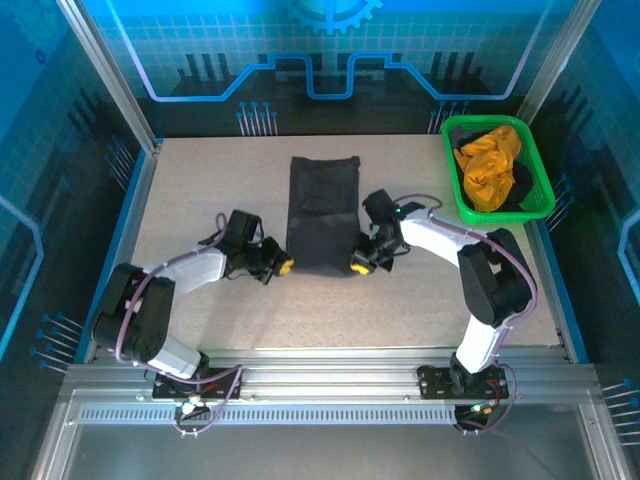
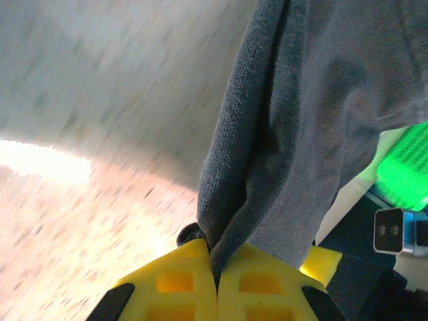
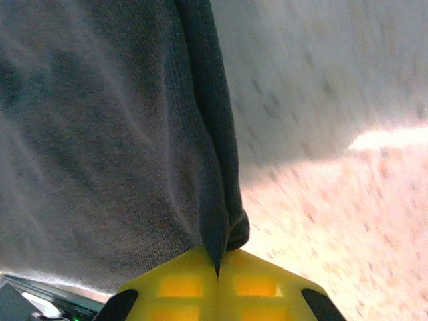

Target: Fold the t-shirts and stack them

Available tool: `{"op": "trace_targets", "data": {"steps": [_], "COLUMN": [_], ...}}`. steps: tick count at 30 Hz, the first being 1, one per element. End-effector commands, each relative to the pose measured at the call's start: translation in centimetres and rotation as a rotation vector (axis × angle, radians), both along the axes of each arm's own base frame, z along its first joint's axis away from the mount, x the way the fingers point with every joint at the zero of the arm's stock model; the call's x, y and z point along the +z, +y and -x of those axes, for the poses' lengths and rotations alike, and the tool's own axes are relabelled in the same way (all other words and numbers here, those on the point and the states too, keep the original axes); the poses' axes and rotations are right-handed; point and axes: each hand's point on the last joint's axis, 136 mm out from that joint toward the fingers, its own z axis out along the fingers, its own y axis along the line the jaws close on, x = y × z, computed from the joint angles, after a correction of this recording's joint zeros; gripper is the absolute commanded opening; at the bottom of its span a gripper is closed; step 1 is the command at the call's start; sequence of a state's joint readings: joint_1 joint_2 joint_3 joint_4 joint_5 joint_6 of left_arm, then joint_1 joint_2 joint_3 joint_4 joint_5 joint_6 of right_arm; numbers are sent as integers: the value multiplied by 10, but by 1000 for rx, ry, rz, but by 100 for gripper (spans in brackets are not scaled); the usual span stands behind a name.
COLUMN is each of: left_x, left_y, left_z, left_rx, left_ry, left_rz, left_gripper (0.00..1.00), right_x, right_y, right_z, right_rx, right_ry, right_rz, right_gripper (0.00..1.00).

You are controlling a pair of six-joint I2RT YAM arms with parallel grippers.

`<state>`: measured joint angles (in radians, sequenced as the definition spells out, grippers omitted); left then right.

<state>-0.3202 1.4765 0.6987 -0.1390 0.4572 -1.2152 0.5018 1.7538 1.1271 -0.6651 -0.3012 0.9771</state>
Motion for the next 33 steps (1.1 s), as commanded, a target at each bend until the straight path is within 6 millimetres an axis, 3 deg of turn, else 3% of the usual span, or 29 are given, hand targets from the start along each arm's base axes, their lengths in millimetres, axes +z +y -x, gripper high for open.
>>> {"op": "trace_targets", "data": {"steps": [1, 4, 7, 12, 15, 19, 23, 29, 33], "left_x": [10, 29, 54, 89, 111, 140, 155, 155, 140], "left_y": [-12, -15, -12, -5, -5, -3, 3, 13, 14], "left_z": [48, 69, 71, 59, 37, 1, -45, -122, -171], "left_rx": [-107, -113, -82, -5, 44, 79, 129, 171, 164], "left_ry": [47, 13, -51, -133, -194, -266, -312, -343, -335], "left_rz": [23, 20, 35, 42, 67, 62, 58, 49, 51], "left_gripper": [0, 0, 0, 0, 0, 0, 0, 0, 0], "right_x": [10, 26, 46, 82, 100, 123, 133, 130, 123], "right_y": [-5, -6, -10, -11, -9, -8, -6, -5, -6], "right_z": [49, 72, 79, 66, 49, 11, -36, -119, -176], "right_rx": [26, 40, 16, -41, -76, -127, -176, -220, -248], "right_ry": [88, 101, 84, 40, 16, -45, -84, -146, -196], "right_rz": [3, -7, -16, -28, -30, -42, -65, -65, -69], "right_gripper": [0, 0, 0, 0, 0, 0, 0, 0, 0]}}
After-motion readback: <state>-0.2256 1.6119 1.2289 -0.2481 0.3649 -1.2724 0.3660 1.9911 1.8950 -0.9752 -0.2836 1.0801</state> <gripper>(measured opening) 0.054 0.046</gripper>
